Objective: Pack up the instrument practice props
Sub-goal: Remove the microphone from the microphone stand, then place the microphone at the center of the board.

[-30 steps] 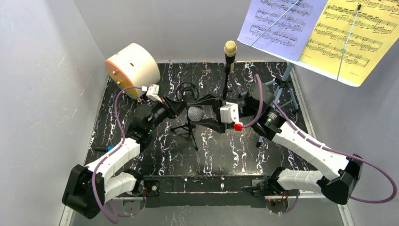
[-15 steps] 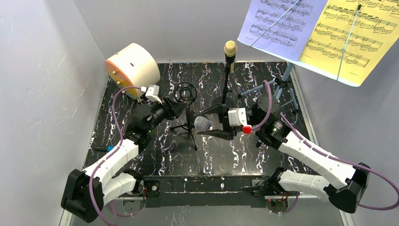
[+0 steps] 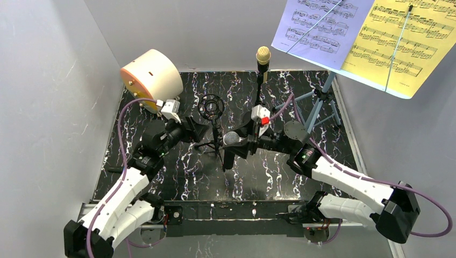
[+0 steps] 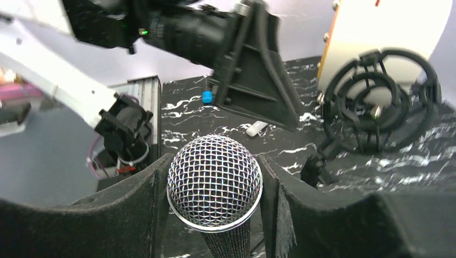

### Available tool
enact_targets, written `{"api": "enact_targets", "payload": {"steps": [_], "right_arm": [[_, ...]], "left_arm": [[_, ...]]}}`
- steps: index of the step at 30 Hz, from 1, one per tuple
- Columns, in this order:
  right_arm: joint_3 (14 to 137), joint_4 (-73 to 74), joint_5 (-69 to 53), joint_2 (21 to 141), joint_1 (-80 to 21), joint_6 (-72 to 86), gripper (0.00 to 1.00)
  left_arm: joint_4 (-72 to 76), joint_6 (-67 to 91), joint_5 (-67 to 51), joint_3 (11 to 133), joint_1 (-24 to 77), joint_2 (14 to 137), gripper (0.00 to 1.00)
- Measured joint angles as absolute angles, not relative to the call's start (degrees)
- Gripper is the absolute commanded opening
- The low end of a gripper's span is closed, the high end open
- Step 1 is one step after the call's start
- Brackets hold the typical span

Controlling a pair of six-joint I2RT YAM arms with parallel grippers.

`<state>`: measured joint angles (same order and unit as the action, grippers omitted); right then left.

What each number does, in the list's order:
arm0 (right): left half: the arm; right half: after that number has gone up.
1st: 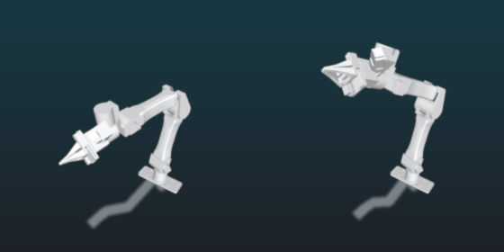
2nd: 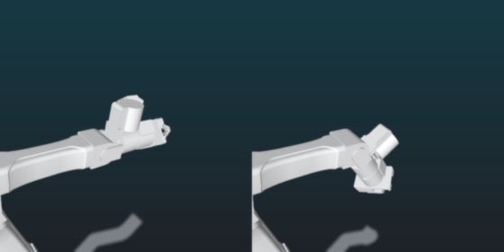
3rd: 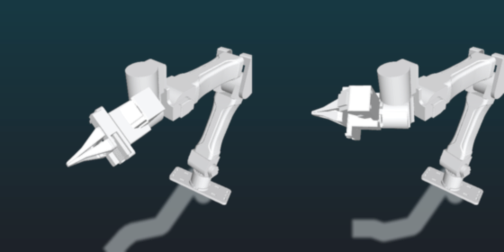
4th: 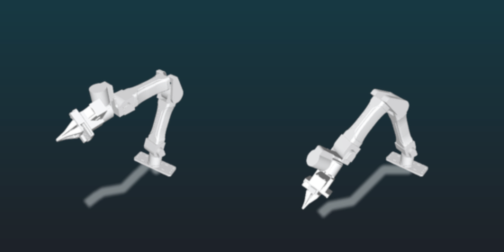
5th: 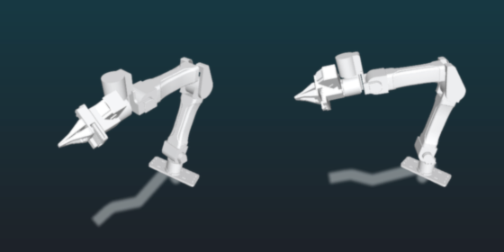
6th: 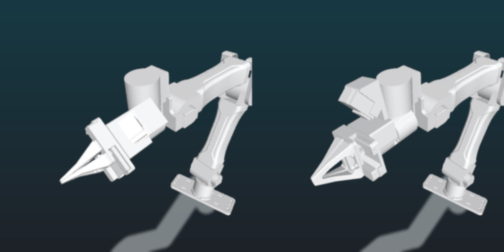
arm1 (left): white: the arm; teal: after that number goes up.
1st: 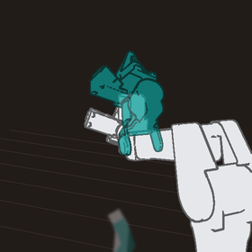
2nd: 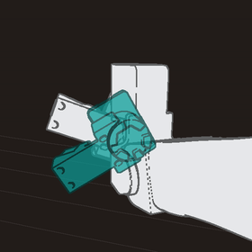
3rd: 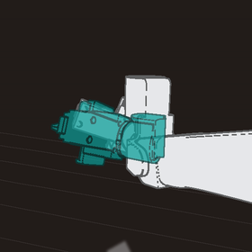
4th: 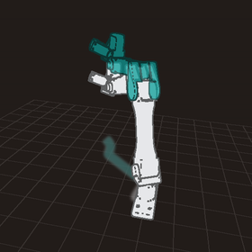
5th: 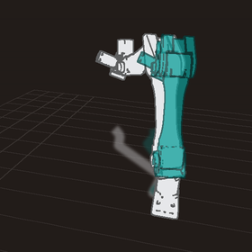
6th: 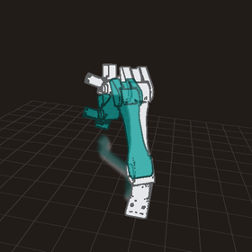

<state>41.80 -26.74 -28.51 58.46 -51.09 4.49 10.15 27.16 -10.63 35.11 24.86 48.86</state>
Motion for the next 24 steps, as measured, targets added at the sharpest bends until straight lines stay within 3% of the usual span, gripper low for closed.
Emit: {"api": "enact_targets", "payload": {"steps": [11,24], "right_arm": [[38.6,-31.0,-12.3,61.4,-51.1,30.4,0.01],[34.3,-38.1,-8.3,65.5,-51.1,43.1,0.01]], "left_arm": [[-1.3,24.5,-23.3,34.1,24.8,36.9,0.76],[12.0,37.5,-38.5,23.2,24.9,34.6,0.78]]}}
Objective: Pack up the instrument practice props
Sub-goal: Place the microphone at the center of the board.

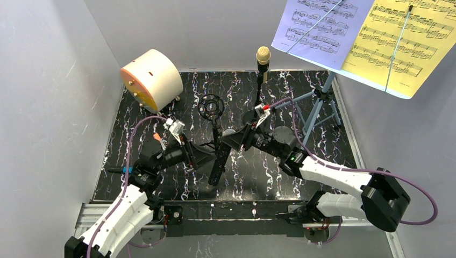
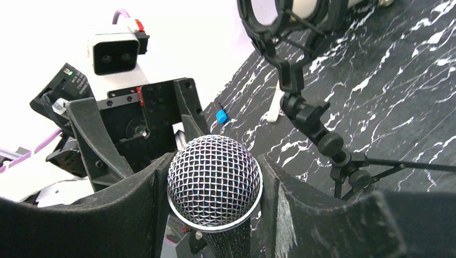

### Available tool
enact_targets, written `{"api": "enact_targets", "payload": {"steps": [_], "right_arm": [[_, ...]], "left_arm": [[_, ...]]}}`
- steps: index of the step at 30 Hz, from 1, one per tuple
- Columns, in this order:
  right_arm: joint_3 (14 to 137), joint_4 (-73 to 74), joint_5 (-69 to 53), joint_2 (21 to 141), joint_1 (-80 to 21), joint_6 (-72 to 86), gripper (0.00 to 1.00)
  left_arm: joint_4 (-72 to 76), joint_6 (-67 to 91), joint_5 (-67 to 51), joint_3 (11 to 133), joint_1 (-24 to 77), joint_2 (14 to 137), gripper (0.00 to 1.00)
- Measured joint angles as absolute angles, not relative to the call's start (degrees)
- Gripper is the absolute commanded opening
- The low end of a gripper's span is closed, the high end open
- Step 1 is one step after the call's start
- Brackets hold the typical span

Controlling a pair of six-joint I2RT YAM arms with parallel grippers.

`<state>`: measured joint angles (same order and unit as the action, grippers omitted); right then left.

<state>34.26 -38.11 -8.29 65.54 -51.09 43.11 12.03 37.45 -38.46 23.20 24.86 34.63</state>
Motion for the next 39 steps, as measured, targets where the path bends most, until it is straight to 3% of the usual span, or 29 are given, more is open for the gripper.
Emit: {"api": "enact_targets", "payload": {"steps": [8,11,13,17,22,24,27,31,34,39], "right_arm": [[33.7,-43.0,-10.3,69.8,-51.1,47.7,0.01],[33.7,-44.9,-11.4,71.0,-51.1,48.7,0.01],[33.7,-45.4,-12.1,71.7,-51.2,49.4,0.01],[33.7,-45.6,-13.2,72.2,-51.5,50.2,0.01],[33.7,-46.2,-13.7,72.2,-51.8,50.4,0.01],[33.7,-46.5,-13.7,72.2,-51.7,50.4,0.01],[33.7,-47.0,-13.7,72.1,-51.7,50.3,0.01],[33.3,-47.8,-13.8,72.1,-51.7,50.4,0.01],[33.1,-48.2,-13.9,72.1,-51.7,50.5,0.01],[33.1,-48.7,-14.1,72.1,-51.7,50.7,0.01]], "left_arm": [[22.0,45.2,-41.1,18.2,26.5,38.0,0.76],[24.0,45.5,-40.9,18.2,28.4,39.2,0.71],[24.6,45.2,-40.3,18.2,30.5,40.5,0.64],[25.5,43.7,-38.2,18.3,35.9,43.8,0.34],[25.3,41.9,-36.5,18.5,37.5,44.5,0.19],[24.9,41.2,-35.7,18.6,37.6,44.0,0.2],[24.4,40.6,-35.0,18.7,37.6,43.4,0.51],[24.3,40.3,-34.2,18.7,37.6,43.5,0.6],[24.9,40.7,-33.5,18.7,37.6,43.9,0.6],[26.2,41.3,-33.4,18.7,37.6,44.6,0.42]]}}
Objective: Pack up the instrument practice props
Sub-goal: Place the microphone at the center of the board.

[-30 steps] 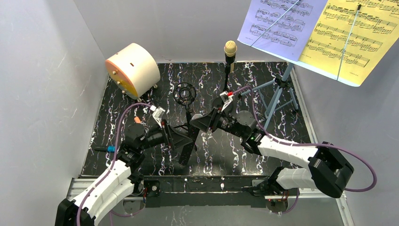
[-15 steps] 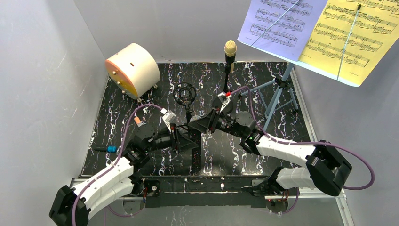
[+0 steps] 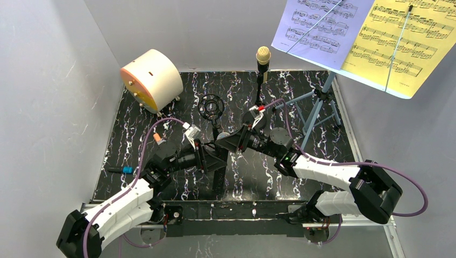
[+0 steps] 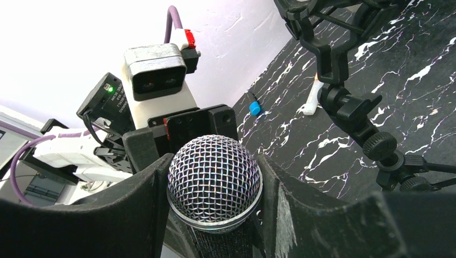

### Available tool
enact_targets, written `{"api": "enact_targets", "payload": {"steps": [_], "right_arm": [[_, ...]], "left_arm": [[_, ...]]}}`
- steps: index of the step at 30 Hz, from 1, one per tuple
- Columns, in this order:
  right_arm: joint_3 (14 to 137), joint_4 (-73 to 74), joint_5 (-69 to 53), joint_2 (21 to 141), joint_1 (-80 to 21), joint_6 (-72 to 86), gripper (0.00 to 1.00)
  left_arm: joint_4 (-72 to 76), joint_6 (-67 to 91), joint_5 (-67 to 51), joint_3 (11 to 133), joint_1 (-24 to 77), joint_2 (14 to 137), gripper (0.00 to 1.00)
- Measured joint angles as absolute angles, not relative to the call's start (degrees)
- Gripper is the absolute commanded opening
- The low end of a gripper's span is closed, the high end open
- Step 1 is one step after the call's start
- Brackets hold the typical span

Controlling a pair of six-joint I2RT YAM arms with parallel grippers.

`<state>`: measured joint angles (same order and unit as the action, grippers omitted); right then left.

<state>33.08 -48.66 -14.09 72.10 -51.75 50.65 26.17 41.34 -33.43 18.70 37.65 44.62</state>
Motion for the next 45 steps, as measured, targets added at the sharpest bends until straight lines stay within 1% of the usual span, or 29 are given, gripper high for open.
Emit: {"api": "enact_targets", "payload": {"steps": [3,4,6,9,11,14,16,18,20,26,30,38,42,45], "right_arm": [[33.0,-48.7,-14.0,72.1,-51.7,50.8,0.01],[32.9,-48.6,-14.0,72.1,-51.7,51.1,0.02],[32.9,-48.7,-14.0,72.1,-51.7,51.3,0.12],[32.6,-49.5,-13.8,72.1,-51.8,51.3,0.32],[31.9,-49.9,-13.4,71.5,-51.8,51.2,0.48],[30.8,-49.1,-12.8,69.3,-52.0,50.4,0.63],[30.4,-47.5,-12.0,67.5,-52.3,49.4,0.77],[29.8,-45.3,-10.5,65.0,-52.1,46.7,0.85],[29.5,-43.5,-8.8,61.9,-51.9,44.1,0.9],[29.1,-37.8,-2.5,52.5,-51.7,36.4,0.99],[28.8,-32.7,2.3,46.5,-51.7,31.7,0.99],[28.1,-23.0,12.8,37.4,-51.7,24.1,0.99],[27.9,-19.1,17.6,35.1,-51.8,21.6,0.99],[27.9,-16.1,20.4,34.3,-51.8,20.5,0.99]], "left_arm": [[26.9,41.3,-33.5,18.7,37.6,44.6,0.17],[27.2,41.1,-33.5,18.7,37.8,44.6,0.12],[27.2,40.5,-33.6,18.7,38.0,44.4,0.05],[26.5,40.3,-33.0,18.7,38.0,43.5,0.0],[24.8,39.4,-32.5,18.7,38.1,42.1,0.0],[21.5,37.5,-30.9,18.8,38.3,39.0,0.0],[18.6,36.2,-29.1,19.3,38.5,36.8,0.0],[14.4,36.2,-25.6,20.4,38.7,34.4,0.0],[11.3,36.4,-21.4,20.8,38.3,33.0,0.0],[3.5,38.2,-10.9,20.8,38.0,29.9,0.0],[-0.9,39.8,-3.8,20.8,38.0,25.8,0.0],[-10.3,48.2,15.8,19.8,38.0,15.7,0.0],[-13.0,53.9,25.3,19.0,38.0,16.2,0.0],[-12.4,58.3,31.9,18.9,38.0,20.1,0.0]]}}
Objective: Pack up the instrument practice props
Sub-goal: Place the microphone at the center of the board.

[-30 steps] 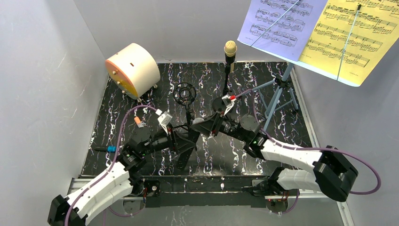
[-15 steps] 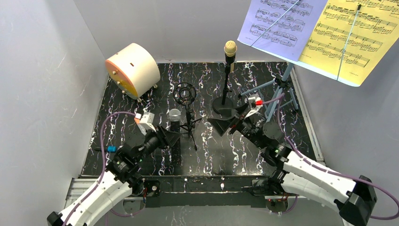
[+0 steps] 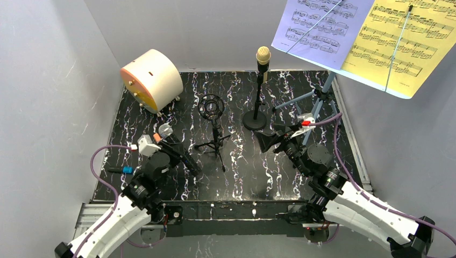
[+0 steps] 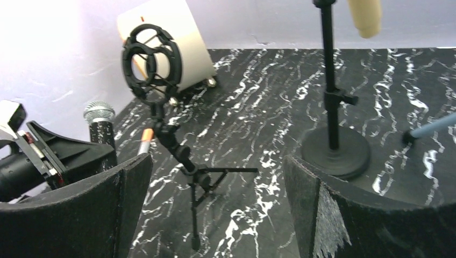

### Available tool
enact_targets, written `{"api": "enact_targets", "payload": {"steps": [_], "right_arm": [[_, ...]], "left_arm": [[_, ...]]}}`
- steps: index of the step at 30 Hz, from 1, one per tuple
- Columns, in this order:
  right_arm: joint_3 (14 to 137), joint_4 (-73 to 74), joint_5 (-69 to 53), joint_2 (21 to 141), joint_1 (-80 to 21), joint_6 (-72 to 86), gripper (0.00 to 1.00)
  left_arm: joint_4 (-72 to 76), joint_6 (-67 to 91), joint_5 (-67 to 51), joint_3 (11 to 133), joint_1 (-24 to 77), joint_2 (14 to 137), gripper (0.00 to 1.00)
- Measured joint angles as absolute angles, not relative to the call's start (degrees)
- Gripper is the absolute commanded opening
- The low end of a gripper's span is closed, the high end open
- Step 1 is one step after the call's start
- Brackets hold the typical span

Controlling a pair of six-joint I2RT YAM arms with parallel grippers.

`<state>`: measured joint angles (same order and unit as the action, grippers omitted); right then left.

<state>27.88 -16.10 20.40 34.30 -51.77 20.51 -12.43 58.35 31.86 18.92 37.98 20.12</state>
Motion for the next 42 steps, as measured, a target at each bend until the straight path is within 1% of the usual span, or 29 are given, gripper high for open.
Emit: {"api": "enact_targets", "payload": {"steps": [4,6,12,16,20,22,23,28,34,36,38,42], "right_arm": [[27.9,-12.1,23.1,33.0,-51.7,19.1,0.99],[27.9,-10.4,24.6,31.9,-51.8,18.4,0.99],[27.9,-5.8,28.9,28.7,-51.8,16.0,0.99],[27.9,-2.2,30.7,26.8,-51.7,15.0,0.99],[27.9,0.1,32.3,25.1,-51.8,14.7,0.99],[27.9,0.3,32.9,24.3,-51.7,14.5,0.99],[27.9,0.4,33.1,24.2,-51.7,14.5,0.99],[27.9,0.5,33.3,24.3,-51.7,14.3,0.99],[27.9,1.4,33.2,25.2,-51.7,14.3,0.99],[27.9,2.5,33.1,25.3,-51.7,14.3,0.99],[27.9,3.4,33.0,25.3,-51.7,14.4,0.99],[27.9,4.6,32.8,25.3,-51.8,14.5,0.99]], "left_arm": [[-8.6,62.0,39.0,18.9,37.3,30.0,0.0],[-5.3,63.1,39.7,19.2,34.7,35.9,0.0],[6.6,67.0,34.7,20.6,16.8,51.3,0.0],[13.9,69.6,32.6,21.4,10.6,59.3,0.0],[20.5,72.9,31.1,22.4,6.1,67.2,0.06],[23.1,73.9,31.0,23.3,3.9,71.4,0.1],[24.1,74.2,31.0,23.9,2.9,73.4,0.15],[28.5,75.1,29.0,28.6,-3.1,81.5,0.2],[32.5,75.5,25.0,32.8,-7.8,89.2,0.34],[33.3,75.4,23.9,33.3,-8.5,90.9,0.41],[33.5,75.1,22.7,33.7,-9.0,92.6,0.52],[33.9,74.5,20.7,33.9,-9.3,93.7,0.66]]}}
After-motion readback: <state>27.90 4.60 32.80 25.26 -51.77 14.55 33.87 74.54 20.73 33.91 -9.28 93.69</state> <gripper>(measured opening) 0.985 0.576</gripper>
